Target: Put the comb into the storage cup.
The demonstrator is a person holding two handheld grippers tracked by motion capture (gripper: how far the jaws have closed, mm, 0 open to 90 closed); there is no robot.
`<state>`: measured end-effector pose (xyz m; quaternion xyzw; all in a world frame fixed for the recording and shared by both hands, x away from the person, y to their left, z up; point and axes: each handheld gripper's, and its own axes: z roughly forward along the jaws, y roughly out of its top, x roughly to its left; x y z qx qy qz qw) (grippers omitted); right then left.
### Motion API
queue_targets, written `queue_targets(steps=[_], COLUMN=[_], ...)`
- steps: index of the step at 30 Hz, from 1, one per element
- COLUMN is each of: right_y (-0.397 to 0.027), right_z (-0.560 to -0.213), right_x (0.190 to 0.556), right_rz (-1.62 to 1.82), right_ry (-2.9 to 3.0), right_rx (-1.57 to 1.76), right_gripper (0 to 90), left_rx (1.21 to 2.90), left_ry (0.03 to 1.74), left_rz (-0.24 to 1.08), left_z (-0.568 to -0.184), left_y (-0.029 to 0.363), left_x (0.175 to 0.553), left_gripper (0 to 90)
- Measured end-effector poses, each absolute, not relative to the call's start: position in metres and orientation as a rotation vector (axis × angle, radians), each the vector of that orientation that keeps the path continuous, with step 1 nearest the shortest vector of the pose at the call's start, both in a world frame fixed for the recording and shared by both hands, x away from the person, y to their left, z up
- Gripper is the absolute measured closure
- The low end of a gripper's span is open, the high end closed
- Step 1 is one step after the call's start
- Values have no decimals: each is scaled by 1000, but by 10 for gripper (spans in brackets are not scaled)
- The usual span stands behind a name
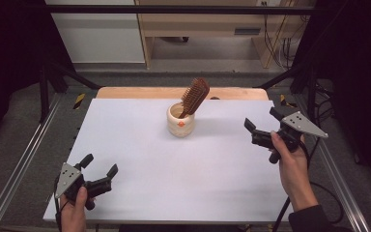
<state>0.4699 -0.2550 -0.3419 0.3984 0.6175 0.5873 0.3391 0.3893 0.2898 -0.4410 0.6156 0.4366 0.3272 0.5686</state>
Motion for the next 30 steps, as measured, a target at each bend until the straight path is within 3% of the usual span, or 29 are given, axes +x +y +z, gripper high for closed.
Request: queue_targets(steps=[30], right_y=[-290], right_z=[-377], right_x=[434], right_rz=[1545], right_ry=[1583], right_rx=[1112], right_gripper=[21], left_rx=[1451], left_ry=[1033], left_rz=[765], left_z=[-443], left_y=[292], left_x=[391], left_gripper=[32])
